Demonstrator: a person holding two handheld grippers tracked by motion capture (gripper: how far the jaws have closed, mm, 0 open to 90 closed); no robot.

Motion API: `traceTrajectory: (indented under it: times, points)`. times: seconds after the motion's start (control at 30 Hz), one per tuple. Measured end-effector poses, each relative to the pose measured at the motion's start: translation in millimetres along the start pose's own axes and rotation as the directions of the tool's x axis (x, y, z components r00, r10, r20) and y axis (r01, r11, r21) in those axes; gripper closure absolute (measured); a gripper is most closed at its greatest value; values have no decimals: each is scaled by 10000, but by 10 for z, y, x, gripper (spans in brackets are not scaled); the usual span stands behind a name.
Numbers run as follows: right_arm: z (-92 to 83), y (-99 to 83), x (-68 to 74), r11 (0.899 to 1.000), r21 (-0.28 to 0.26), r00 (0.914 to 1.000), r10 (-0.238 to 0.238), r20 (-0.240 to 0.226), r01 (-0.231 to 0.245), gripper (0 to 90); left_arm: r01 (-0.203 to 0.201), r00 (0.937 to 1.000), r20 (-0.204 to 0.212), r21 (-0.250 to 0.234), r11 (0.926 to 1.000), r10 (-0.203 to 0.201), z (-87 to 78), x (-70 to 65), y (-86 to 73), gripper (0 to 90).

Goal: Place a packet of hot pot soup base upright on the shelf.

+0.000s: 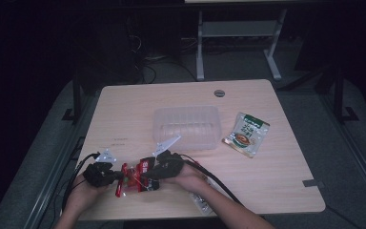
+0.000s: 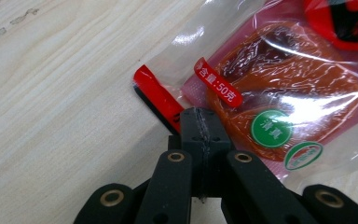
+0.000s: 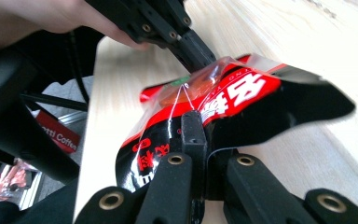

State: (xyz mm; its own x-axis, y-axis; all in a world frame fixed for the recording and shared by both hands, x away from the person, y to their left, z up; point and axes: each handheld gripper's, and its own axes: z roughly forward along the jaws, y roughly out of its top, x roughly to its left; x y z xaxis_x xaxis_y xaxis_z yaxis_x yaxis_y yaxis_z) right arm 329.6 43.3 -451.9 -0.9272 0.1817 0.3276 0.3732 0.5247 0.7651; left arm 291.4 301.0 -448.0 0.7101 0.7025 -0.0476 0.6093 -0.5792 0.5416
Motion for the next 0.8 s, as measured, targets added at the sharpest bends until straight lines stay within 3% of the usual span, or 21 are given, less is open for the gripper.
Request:
traceTrajectory:
  times: [0.2, 0.4, 0.47, 0.8]
  points:
    - [-98, 13, 18, 9996, -253, 9995, -163, -279, 156, 900, -27, 9995, 319, -344, 9994, 38, -15, -21, 29, 900]
    - [-254, 21, 60, 9971, -730, 9961, -262, -839, 201, 900, -222, 9972, 695, -519, 9984, 258, 8, -115, 113, 900]
    - [-315, 27, 87, 9966, -793, 9953, -309, -915, 236, 900, -469, 9954, 814, -510, 9976, 510, 25, -161, 156, 900]
    - [-638, -46, 168, 9926, -1164, 9922, -472, -1154, 337, 900, -959, 9825, 1496, -1034, 9900, 1108, 86, -388, 351, 899]
